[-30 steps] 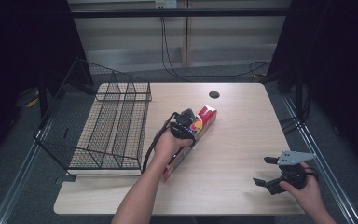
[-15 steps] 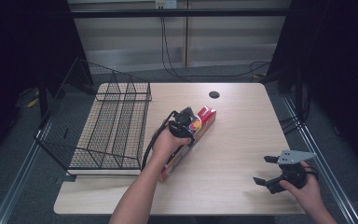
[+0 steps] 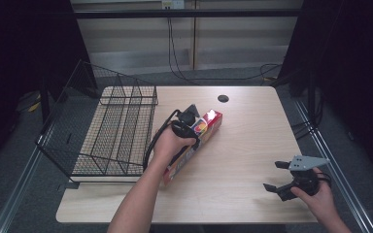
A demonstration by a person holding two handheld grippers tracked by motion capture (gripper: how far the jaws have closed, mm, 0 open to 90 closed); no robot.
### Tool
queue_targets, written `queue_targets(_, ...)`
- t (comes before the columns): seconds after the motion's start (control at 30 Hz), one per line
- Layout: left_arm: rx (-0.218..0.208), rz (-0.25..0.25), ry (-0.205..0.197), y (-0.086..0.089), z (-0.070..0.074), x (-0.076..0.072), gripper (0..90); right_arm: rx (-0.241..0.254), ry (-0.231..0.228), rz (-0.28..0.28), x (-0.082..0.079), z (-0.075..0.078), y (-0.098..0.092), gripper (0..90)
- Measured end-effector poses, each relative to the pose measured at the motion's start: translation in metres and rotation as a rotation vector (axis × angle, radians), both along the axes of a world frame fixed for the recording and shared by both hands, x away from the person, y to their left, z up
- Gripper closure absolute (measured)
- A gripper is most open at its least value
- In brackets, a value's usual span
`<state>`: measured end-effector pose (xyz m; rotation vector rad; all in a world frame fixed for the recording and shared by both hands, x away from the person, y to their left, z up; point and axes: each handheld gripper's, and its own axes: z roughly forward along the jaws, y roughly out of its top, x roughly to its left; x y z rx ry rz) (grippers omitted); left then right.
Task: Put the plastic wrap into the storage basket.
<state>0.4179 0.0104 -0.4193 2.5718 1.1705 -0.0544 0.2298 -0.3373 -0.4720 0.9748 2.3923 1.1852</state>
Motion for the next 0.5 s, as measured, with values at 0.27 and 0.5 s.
queue_targets(0.27,-0.014,0.020,0.002,0.007,0.015,0.000,42.7,0.001,-0.005,0.010,0.002,0.000,0.002,4.8)
queue_targets(0.5,-0.034,0.027,0.009,0.013,0.027,0.001,42.6,0.006,0.002,0.016,0.005,-0.001,0.004,4.8)
